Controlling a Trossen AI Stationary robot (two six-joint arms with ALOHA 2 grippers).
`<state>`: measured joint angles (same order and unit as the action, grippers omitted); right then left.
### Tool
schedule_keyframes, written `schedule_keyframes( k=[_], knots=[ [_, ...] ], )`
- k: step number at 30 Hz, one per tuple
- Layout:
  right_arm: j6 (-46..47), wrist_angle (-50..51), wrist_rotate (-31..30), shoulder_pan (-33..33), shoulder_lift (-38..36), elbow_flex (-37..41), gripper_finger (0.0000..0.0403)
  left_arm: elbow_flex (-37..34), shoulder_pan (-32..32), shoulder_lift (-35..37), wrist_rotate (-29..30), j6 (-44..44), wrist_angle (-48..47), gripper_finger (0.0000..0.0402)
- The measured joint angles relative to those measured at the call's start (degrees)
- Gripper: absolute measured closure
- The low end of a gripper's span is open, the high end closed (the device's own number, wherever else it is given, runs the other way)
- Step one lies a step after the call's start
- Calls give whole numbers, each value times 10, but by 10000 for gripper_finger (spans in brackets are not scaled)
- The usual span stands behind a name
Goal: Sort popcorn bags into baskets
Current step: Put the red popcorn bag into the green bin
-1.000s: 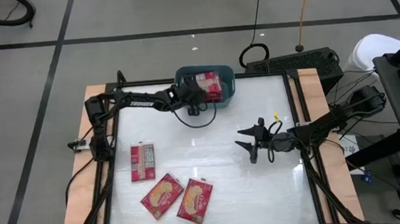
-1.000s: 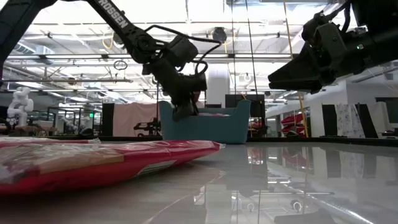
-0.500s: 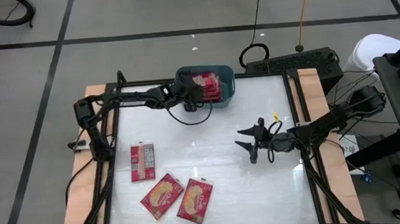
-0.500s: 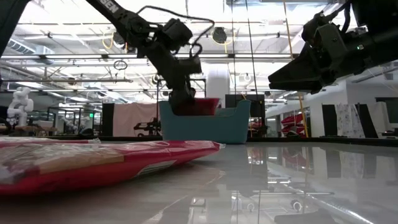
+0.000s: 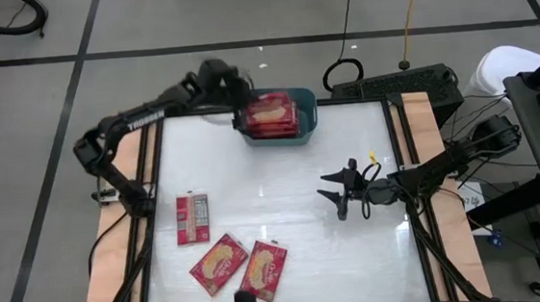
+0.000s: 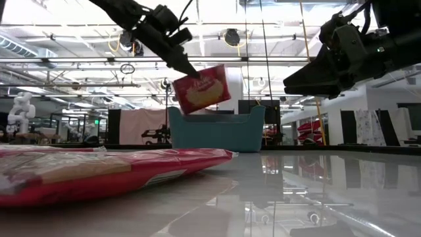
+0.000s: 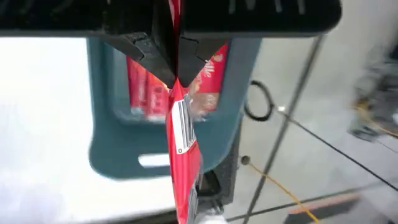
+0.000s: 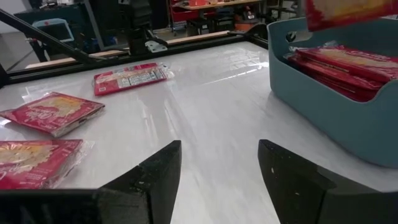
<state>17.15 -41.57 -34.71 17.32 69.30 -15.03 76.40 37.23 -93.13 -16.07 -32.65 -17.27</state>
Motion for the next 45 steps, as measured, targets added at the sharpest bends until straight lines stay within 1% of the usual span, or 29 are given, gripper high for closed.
schedule_keyframes(
  k=[5,8,12,18,20,22,27,31,34,36,38,39,41,42,45],
  knots=[
    [-3,-2,-1,-2,0,0,197,93,70,-53,-141,44,-72,398],
    [-8,-2,-1,-8,0,0,197,138,89,-85,-184,35,-104,399],
    [-9,-2,0,-15,0,0,197,170,95,-133,-216,5,-153,395],
    [-9,-1,2,-16,0,0,197,186,94,-171,-220,-31,-203,397],
    [-9,0,2,-16,0,0,197,186,94,-178,-206,-41,-199,395],
    [-9,1,3,-16,0,0,197,186,94,-179,-181,-61,-190,383],
    [-9,2,3,-16,0,0,197,186,82,-179,-104,-88,-178,330],
    [-8,2,2,-16,0,0,197,186,71,-179,-37,-86,-149,284],
    [-7,2,3,-16,0,0,197,186,62,-179,25,-71,-132,250],
    [-7,2,3,-15,0,0,197,186,55,-179,86,-53,-118,231],
    [-7,2,3,-15,0,0,197,186,49,-179,143,-23,-110,218],
    [-4,2,3,-15,0,0,197,186,46,-179,161,-7,-113,213],
    [-1,2,3,-15,0,0,197,186,42,-178,167,19,-134,210],
    [1,2,3,-15,0,0,197,186,40,-177,159,32,-153,211],
    [8,2,4,-15,0,0,197,186,34,-177,105,71,-202,223]
  ],
)
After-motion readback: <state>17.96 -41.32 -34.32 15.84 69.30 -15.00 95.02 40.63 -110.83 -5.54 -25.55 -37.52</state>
